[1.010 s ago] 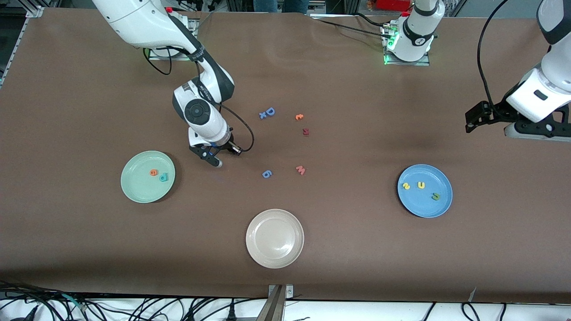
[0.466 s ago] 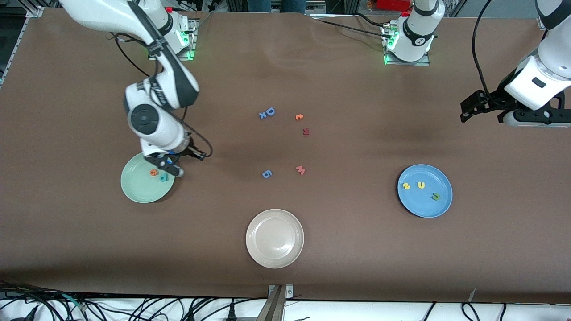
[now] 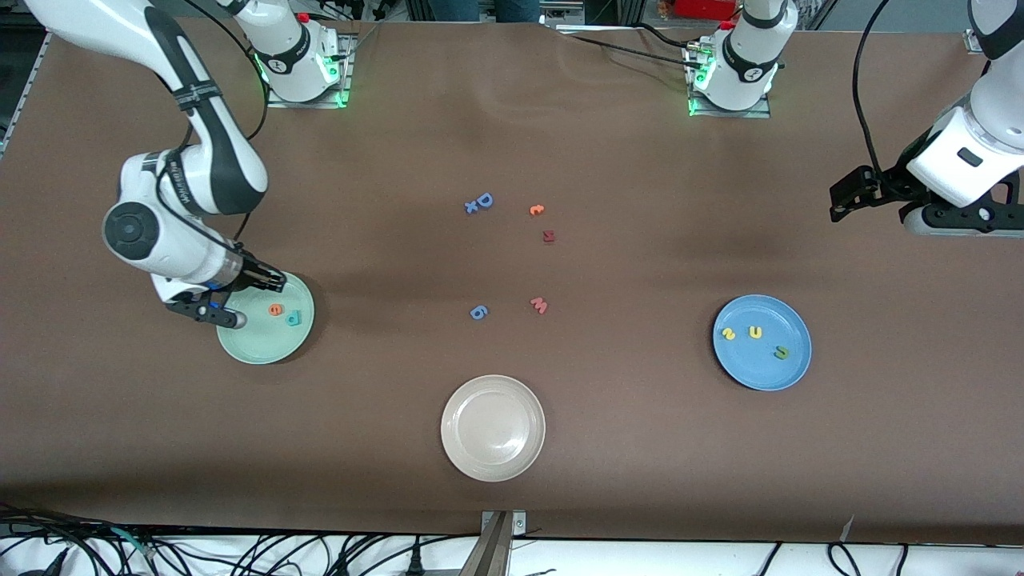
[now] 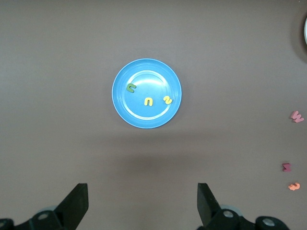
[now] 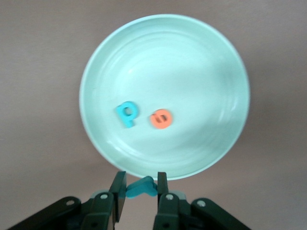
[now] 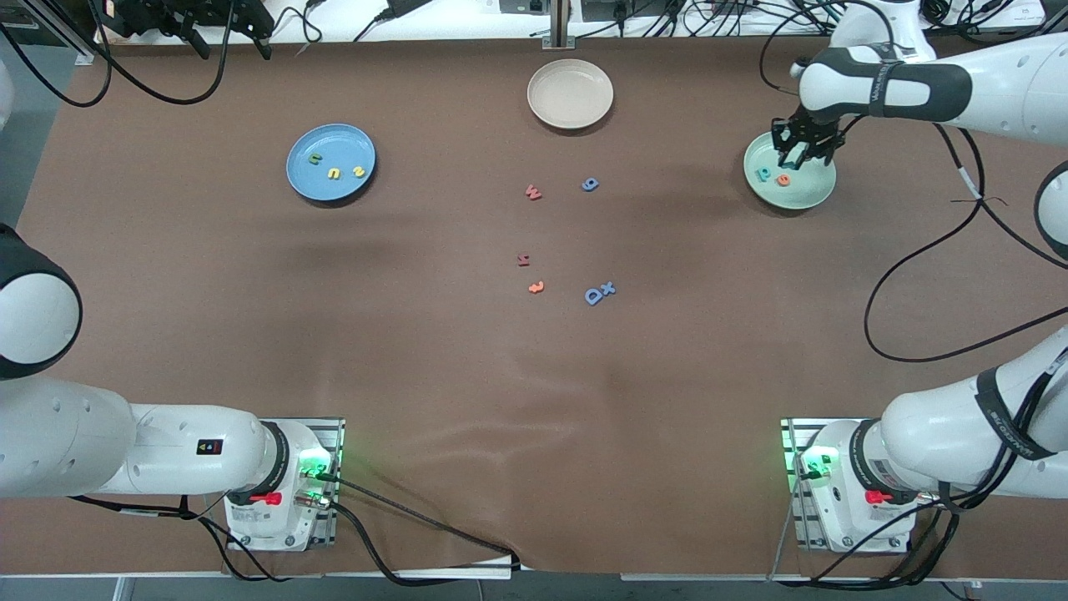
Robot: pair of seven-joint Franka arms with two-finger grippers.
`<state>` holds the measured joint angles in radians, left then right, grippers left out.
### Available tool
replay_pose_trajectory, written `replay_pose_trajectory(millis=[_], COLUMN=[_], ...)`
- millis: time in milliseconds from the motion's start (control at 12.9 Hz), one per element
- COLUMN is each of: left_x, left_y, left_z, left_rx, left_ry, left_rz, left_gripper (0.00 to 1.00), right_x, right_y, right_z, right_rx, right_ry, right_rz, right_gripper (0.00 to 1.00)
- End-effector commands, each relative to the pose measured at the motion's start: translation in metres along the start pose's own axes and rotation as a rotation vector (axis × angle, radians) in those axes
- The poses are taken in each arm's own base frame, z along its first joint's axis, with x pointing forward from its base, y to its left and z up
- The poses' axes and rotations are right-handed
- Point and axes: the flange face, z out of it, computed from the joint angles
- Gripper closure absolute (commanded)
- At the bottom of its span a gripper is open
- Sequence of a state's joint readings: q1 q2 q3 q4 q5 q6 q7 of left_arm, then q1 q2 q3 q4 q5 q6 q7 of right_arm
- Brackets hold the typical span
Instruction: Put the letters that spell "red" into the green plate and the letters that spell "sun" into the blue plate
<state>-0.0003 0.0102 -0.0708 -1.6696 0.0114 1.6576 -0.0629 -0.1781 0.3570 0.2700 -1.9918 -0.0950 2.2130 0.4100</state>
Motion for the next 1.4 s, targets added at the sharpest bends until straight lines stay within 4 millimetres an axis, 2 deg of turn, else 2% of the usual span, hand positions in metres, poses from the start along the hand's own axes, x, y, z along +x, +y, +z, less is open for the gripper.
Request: replay_pose_trajectory(millis=[0, 155, 233, 622, 933, 1166, 1321], left_x=[0.003, 0.004, 0.004, 0.005, 0.005, 0.004, 0.004], left_y=[0.003, 0.007, 0.008, 0.008, 0.012, 0.012, 0.012], left_z=[-0.007, -0.009, -0.009, -0.009, -0.009, -0.010, -0.010], left_rx=[0.028, 0.032, 0.032, 0.032, 0.033, 0.032, 0.032], left_ry=[-0.006, -0.001, -0.001, -0.001, 0.000, -0.001, -0.001], left_rz=[0.010, 0.018, 0.016, 0.016, 0.026, 0.027, 0.029], left_gripper=[0.00, 0.00, 0.00, 0.00, 0.00, 0.00, 0.00], right_x=[0.000, 0.000, 0.000, -0.001, -0.009, -0.008, -0.003], right_y=[0.008, 0.007, 0.008, 0.005, -0.022, -0.033, -0.035], right_z=[-0.001, -0.002, -0.002, -0.006, -0.008, -0.017, -0.031], right_rx=[-0.003, 0.000, 0.000, -0.005, -0.022, -0.026, -0.034], right_ry=[0.001, 0.001, 0.003, 0.006, 0.017, 0.037, 0.039], right_rz=[-0.022, -0.007, -0.005, 0.014, 0.050, 0.034, 0.028], right_gripper=[0.60, 0.05, 0.01, 0.00, 0.00, 0.00, 0.00])
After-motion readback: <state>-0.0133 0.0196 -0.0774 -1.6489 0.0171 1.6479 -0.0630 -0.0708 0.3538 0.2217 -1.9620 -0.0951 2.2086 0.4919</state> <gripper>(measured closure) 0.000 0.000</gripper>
